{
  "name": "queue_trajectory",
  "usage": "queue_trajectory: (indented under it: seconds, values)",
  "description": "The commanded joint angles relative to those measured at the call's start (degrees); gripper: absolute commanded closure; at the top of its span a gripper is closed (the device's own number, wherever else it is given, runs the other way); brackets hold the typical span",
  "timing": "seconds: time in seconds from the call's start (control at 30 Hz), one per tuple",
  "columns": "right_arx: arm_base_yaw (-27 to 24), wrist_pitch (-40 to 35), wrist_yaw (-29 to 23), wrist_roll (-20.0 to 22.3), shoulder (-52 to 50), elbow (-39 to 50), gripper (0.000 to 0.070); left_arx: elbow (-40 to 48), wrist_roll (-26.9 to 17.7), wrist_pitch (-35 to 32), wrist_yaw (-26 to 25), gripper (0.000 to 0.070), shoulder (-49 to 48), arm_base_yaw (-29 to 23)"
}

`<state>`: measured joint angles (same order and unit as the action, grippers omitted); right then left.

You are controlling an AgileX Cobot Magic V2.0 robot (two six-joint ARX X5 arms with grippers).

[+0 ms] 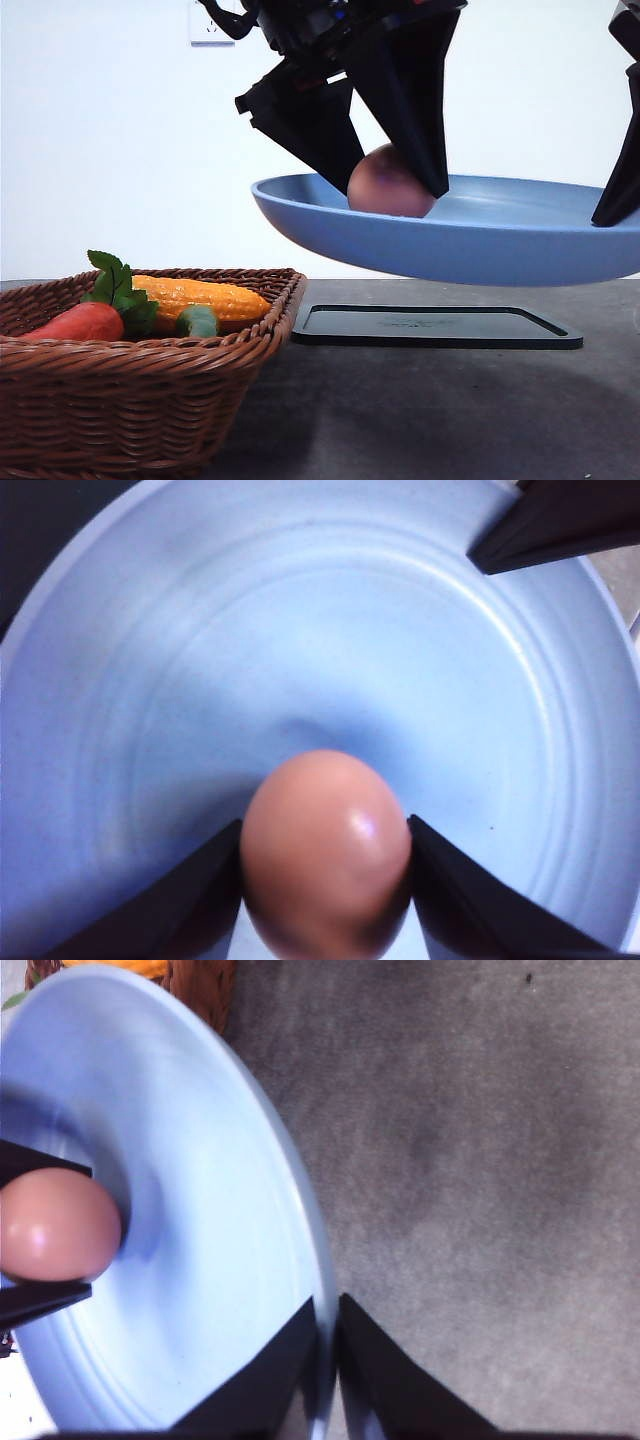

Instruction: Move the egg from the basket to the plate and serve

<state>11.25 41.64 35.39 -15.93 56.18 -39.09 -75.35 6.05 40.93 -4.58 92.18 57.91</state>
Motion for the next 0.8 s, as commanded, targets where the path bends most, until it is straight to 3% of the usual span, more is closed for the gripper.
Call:
queue_trajectory:
  seconds: [0.0, 0.37, 0.77]
  values:
    - [0.3, -0.1, 0.7, -0.6, 0.3, -0.8, 0.0700, -0.7, 0.6, -0.3, 0.0, 0.0370, 0.6, 0.6]
    - [0.3, 1.9, 0.7, -0.6, 1.6, -0.8, 0.0700, -2.2, 2.3, 0.9, -0.3, 0.0354, -4.5, 0.3]
    - [-1.5, 0.5, 2.6, 2.4, 11.9, -5.0, 0.0700, -4.8, 1.1, 3.3, 1.8, 0.0358, -24.3, -1.8]
